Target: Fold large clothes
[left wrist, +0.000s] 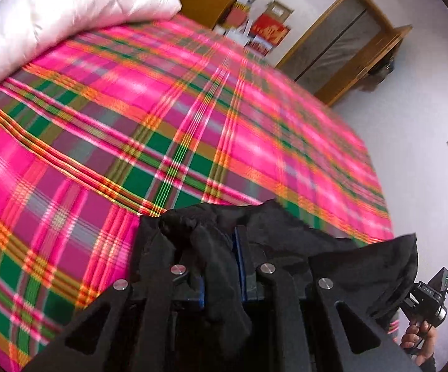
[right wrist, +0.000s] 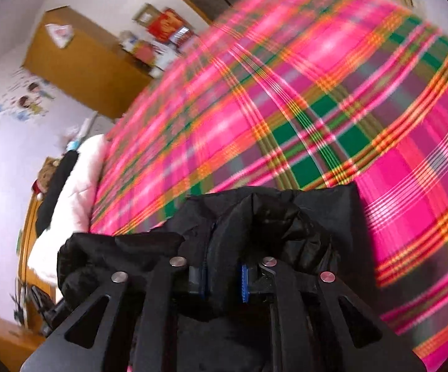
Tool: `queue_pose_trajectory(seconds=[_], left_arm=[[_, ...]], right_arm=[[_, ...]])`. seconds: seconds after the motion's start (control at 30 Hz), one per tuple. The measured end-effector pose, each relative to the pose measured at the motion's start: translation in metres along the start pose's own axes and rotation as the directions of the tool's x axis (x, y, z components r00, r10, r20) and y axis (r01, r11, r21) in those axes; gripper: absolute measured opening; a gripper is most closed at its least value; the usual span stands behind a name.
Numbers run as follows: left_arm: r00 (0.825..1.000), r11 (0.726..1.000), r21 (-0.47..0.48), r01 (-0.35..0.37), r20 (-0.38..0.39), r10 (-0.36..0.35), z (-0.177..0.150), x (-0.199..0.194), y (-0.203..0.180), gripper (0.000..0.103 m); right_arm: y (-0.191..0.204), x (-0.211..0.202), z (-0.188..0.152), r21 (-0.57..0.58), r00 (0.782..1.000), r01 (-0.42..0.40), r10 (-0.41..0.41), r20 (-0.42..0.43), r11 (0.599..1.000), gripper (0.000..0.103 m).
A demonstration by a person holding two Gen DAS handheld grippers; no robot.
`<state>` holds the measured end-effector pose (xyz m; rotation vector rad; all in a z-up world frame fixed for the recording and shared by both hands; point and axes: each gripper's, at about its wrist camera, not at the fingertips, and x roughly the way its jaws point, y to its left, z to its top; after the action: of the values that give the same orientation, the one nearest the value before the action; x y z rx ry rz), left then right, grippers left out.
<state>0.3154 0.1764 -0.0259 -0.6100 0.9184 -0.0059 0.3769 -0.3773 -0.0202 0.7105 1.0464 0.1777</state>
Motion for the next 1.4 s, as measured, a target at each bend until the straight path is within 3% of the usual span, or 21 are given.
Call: queue_pose_trajectory(seconds=[0.2,0.27,0.3,0.33,0.4,0.47,0.57,0.63,0.7,0.77,0.87,1.0,1.07,1.17,1.23,1.3,1.4], left_arm=[[0.999,0.999,-0.016,0.038,-0.035,-0.038,0.004,0.032,0.007,0.023],[0.997,0.997,-0.036,0.067,-0.048,-0.069,0.008,0.027,0.009,0.027],[0.995,0.994,-0.048,0.096,-0.037,-0.098,0.01,0.021,0.01,0.032],[0.992,0.991,-0.055,0.122,-0.021,-0.124,0.012,0.015,0.011,0.04],[0.987,0.985,-0.06,0.162,0.013,-0.161,0.016,0.006,0.01,0.052],[0.985,0.983,-0.067,0.17,0.032,-0.168,0.017,0.002,0.007,0.059],[0.982,0.98,-0.075,0.186,0.059,-0.181,0.019,-0.008,0.003,0.069],[0.978,0.979,-0.062,0.196,0.085,-0.191,0.022,-0.016,0.001,0.08],[0.978,0.987,-0.037,0.156,0.147,-0.149,0.025,-0.029,-0.001,0.089],[0.976,0.994,-0.024,0.11,0.193,-0.103,0.028,-0.042,-0.001,0.09],[0.976,0.996,0.015,0.087,0.197,-0.088,0.026,-0.053,-0.009,0.09],[0.981,0.974,0.216,0.068,0.164,-0.105,0.001,-0.053,-0.054,0.09],[0.986,0.942,0.331,0.056,0.129,-0.104,-0.014,-0.037,-0.083,0.09],[0.993,0.893,0.451,-0.007,0.107,-0.047,-0.028,-0.001,-0.115,0.087],[0.995,0.872,0.486,-0.057,0.098,0.01,-0.026,0.029,-0.122,0.082],[0.987,0.854,0.494,-0.16,0.106,0.124,-0.022,0.061,-0.115,0.076],[0.979,0.853,0.481,-0.203,0.124,0.163,-0.019,0.087,-0.094,0.076]], right_arm=[[-0.012,0.011,0.003,0.045,0.999,-0.049,0.049,-0.009,0.998,0.026],[-0.008,-0.005,0.004,0.028,0.995,-0.101,0.101,0.019,0.994,0.038],[-0.007,-0.013,0.004,0.02,0.99,-0.137,0.136,0.035,0.99,0.045],[-0.007,-0.023,0.004,0.016,0.983,-0.174,0.172,0.062,0.985,0.059],[-0.005,-0.041,0.001,0.001,0.972,-0.198,0.196,0.126,0.98,0.068],[0.001,-0.052,-0.006,-0.031,0.971,-0.158,0.161,0.179,0.987,0.075],[0.019,-0.073,-0.025,-0.144,0.957,-0.059,0.097,0.273,0.988,0.075],[0.033,-0.078,-0.035,-0.222,0.953,0.016,0.052,0.298,0.975,0.075],[0.047,-0.07,-0.045,-0.309,0.963,0.065,0.022,0.27,0.949,0.075],[0.057,-0.051,-0.054,-0.384,0.973,0.138,-0.051,0.227,0.913,0.075],[0.056,-0.027,-0.062,-0.431,0.974,0.196,-0.123,0.192,0.881,0.075],[0.06,-0.033,-0.072,-0.442,0.967,0.205,-0.112,0.227,0.873,0.075],[0.07,-0.034,-0.077,-0.486,0.96,0.227,-0.111,0.256,0.844,0.075],[0.079,-0.011,-0.07,-0.515,0.952,0.287,-0.179,0.249,0.808,0.075],[0.075,0.011,-0.058,-0.51,0.946,0.316,-0.225,0.233,0.8,0.075],[0.066,0.032,-0.05,-0.511,0.938,0.346,-0.27,0.218,0.787,0.075],[0.052,0.056,-0.039,-0.496,0.93,0.368,-0.301,0.212,0.787,0.075]])
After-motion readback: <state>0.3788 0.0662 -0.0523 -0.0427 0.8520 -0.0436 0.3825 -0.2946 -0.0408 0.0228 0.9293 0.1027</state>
